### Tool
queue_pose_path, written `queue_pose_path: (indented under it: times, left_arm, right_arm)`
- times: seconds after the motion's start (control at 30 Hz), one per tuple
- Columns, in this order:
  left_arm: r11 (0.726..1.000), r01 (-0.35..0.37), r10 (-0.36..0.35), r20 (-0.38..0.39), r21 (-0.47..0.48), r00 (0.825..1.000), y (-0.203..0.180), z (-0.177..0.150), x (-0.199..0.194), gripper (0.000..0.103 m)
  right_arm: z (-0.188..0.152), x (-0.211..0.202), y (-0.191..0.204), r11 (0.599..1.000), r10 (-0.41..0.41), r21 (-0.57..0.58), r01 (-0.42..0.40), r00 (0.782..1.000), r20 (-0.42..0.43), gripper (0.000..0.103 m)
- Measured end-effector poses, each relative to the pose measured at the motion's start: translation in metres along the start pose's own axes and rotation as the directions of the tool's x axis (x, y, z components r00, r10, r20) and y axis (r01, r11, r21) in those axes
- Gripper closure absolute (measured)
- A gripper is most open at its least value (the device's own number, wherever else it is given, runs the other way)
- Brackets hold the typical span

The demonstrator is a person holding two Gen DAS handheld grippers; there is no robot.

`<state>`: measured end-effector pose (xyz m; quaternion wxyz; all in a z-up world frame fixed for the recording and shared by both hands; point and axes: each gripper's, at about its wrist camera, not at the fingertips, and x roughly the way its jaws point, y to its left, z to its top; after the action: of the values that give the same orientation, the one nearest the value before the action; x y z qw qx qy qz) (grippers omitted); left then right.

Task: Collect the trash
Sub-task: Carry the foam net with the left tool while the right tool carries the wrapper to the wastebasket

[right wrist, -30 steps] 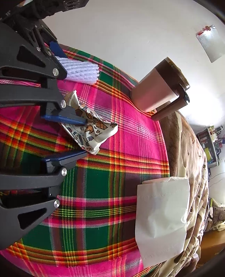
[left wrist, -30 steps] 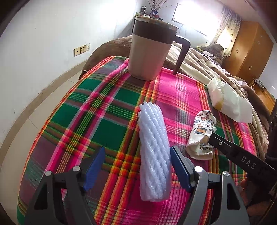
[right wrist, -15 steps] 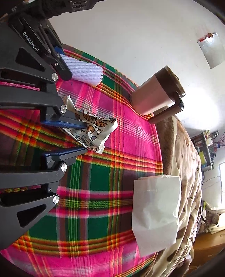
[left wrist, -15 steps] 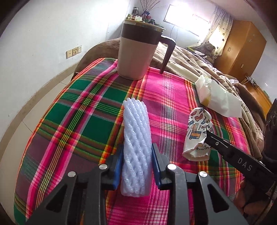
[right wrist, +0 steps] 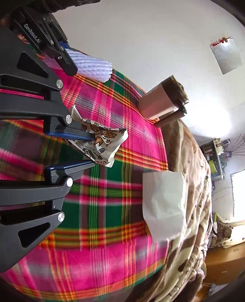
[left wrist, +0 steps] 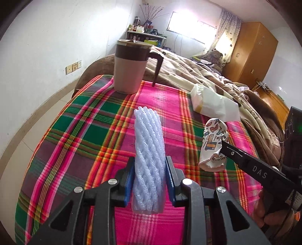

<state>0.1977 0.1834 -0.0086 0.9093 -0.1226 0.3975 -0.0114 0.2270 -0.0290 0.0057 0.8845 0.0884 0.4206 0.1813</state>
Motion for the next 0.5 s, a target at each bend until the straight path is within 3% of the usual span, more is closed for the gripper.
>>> queue_pose_path:
  times: [0.5]
  left_arm:
    - [0.991, 0.092, -0.098, 0.062, 0.093, 0.993, -0.069, -0.022, -0.046, 0.071]
  right_arm:
    - [-0.024, -0.076, -0.028, 0.999, -0.041, -0.006, 0.042, 0.99, 0.133, 0.081]
